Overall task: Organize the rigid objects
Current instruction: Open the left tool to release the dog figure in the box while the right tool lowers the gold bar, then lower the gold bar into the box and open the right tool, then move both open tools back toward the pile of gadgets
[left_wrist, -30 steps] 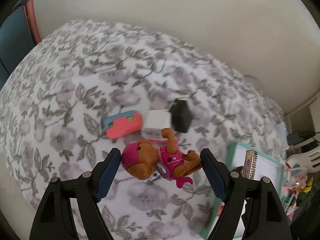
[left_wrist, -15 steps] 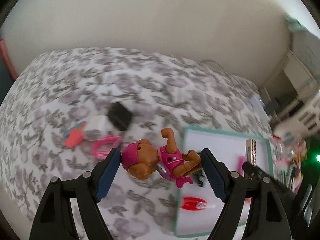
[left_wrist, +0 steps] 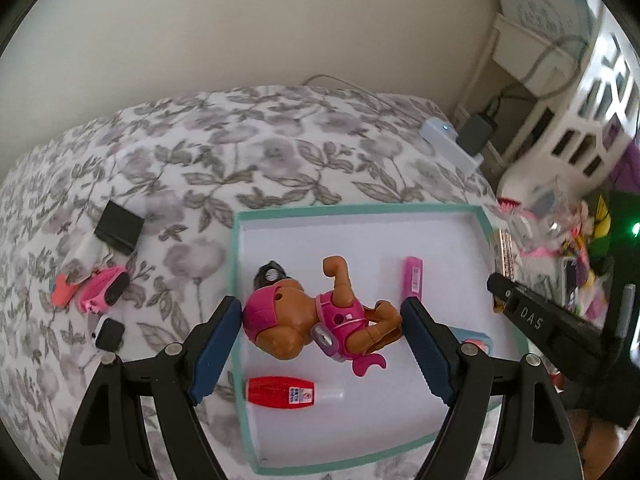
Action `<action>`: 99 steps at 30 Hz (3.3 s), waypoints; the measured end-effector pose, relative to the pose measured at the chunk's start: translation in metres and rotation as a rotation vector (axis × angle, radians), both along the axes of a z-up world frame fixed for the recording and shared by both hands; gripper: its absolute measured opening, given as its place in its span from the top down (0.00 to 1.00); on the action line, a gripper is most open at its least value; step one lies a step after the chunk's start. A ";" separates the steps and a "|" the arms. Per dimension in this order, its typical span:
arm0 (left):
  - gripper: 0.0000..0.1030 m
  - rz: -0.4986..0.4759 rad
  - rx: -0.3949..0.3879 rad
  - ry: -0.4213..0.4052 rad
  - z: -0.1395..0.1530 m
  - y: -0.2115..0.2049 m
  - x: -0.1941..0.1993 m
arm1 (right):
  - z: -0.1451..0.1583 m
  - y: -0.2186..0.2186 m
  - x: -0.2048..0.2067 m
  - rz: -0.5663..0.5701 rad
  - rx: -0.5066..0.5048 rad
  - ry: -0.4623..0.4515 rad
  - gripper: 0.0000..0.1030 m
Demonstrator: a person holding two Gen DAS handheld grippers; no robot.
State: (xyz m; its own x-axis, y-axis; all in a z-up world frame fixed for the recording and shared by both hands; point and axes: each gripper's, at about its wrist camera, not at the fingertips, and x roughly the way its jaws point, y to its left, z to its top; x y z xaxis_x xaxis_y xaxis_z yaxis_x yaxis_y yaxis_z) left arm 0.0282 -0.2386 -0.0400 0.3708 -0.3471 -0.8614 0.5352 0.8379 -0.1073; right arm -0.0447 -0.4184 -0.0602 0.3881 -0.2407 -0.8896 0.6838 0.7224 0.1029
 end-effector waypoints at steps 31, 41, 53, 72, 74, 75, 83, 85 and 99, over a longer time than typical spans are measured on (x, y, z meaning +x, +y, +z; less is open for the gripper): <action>0.20 -0.106 0.159 -0.045 -0.036 -0.035 -0.016 | -0.039 0.002 0.007 0.028 0.053 0.086 0.78; 0.20 -0.086 0.166 -0.036 -0.036 -0.031 -0.011 | -0.038 0.004 0.007 0.033 0.046 0.086 0.78; 0.19 -0.046 0.129 -0.029 -0.024 -0.023 -0.005 | -0.022 0.006 0.006 0.032 -0.002 0.033 0.76; 0.17 0.207 0.115 -0.046 -0.009 0.022 0.030 | -0.011 0.012 0.009 0.046 -0.040 -0.011 0.76; 0.08 0.252 0.123 -0.040 -0.010 0.030 0.035 | -0.013 0.014 0.011 0.060 -0.037 -0.006 0.63; 0.07 0.278 0.127 -0.035 -0.011 0.035 0.038 | -0.014 0.016 0.013 0.067 -0.039 -0.004 0.59; 0.05 0.409 0.141 0.030 -0.020 0.065 0.055 | -0.016 0.031 0.022 0.129 -0.045 -0.001 0.30; 0.05 0.438 0.145 0.049 -0.022 0.072 0.059 | -0.017 0.034 0.024 0.142 -0.046 -0.001 0.25; 0.05 0.599 0.100 0.120 -0.028 0.134 0.091 | -0.019 0.050 0.035 0.181 -0.063 0.001 0.02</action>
State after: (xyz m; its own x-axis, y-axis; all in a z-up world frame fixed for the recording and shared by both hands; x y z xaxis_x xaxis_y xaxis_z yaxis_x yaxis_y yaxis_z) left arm 0.1188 -0.1047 -0.0675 0.3750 -0.0242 -0.9267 -0.0419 0.9982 -0.0430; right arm -0.0101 -0.3687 -0.0794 0.4293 -0.2225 -0.8753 0.5426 0.8383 0.0530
